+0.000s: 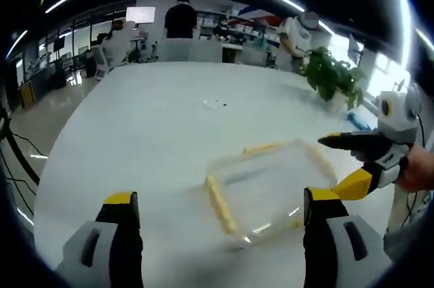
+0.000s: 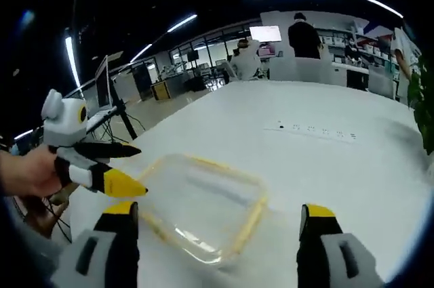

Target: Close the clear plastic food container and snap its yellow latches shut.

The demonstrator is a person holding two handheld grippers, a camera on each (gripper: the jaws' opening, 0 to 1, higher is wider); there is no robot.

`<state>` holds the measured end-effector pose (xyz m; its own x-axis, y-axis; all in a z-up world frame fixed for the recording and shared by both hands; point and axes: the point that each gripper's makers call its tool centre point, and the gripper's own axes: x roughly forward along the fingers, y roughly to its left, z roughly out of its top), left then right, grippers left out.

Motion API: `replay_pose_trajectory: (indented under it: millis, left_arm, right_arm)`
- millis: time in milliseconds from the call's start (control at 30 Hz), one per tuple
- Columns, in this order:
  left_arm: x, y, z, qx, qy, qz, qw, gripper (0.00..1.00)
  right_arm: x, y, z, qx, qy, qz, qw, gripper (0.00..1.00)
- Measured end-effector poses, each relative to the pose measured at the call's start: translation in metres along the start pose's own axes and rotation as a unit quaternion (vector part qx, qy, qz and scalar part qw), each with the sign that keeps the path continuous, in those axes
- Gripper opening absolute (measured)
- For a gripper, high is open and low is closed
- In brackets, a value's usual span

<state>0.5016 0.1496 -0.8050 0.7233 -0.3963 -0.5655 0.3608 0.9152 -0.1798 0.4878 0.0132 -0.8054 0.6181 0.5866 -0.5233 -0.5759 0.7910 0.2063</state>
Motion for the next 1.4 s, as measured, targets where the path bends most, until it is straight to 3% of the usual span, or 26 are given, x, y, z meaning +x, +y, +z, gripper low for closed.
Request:
replay_pose_trajectory:
  millis: [200,400,767,1200,1400]
  left_arm:
    - [-0.007,-0.003,-0.004,0.003,0.009,-0.001,1.0,0.99]
    - [-0.021,-0.01,0.001,0.001,-0.002,-0.01,0.9999,0.99]
    - [-0.068,-0.022,-0.002,0.028,0.001,-0.02,0.9994,0.99]
    - [-0.14,-0.037,-0.029,0.04,0.013,-0.047,0.998,0.99]
    - [-0.172,-0.039,-0.03,0.036,0.003,-0.059,0.9976,0.98]
  right_arm:
    - [-0.009,0.006,0.006,-0.004,-0.003,0.004,1.0,1.0]
    - [-0.024,0.014,0.012,0.004,-0.011,0.014,0.9998,1.0]
    - [-0.066,0.043,0.014,0.0,-0.025,0.018,0.9995,1.0]
    - [-0.137,0.07,-0.009,0.01,-0.038,0.017,0.9991,1.0]
    - [-0.171,0.08,-0.026,0.012,-0.038,0.011,0.9991,1.0]
